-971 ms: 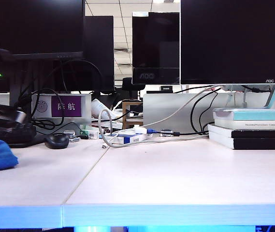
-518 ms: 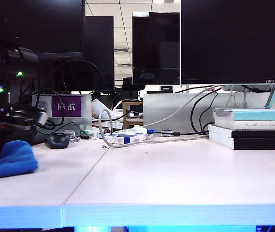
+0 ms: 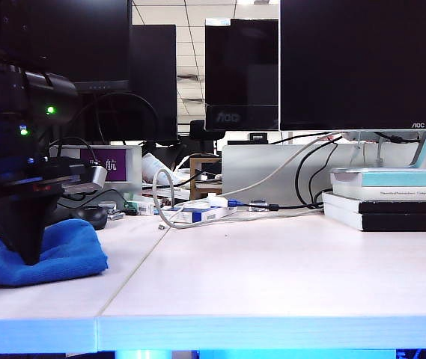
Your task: Wipe the table from left to right using the rag.
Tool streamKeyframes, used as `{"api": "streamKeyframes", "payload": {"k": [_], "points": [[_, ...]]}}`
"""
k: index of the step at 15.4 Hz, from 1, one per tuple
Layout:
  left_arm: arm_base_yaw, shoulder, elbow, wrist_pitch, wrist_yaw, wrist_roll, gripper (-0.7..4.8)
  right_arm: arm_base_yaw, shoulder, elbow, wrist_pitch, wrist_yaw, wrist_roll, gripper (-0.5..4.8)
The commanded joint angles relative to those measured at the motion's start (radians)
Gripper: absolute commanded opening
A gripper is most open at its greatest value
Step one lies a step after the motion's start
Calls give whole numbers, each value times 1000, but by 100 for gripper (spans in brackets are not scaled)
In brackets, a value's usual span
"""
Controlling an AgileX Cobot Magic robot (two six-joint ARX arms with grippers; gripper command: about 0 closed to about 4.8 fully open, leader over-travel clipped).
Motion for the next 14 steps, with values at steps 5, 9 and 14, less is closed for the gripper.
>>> {"api": "streamKeyframes", "payload": {"k": [5, 9, 14], "points": [[-146, 34, -28, 29, 29, -53, -6, 2, -6, 5, -35, 3, -3, -1], [-218, 34, -27, 82, 38, -125, -6, 2, -17, 15, -98, 88, -3, -1], [-293, 34, -27, 135, 34, -201, -6, 2, -28, 15, -115, 129, 2, -1]]}}
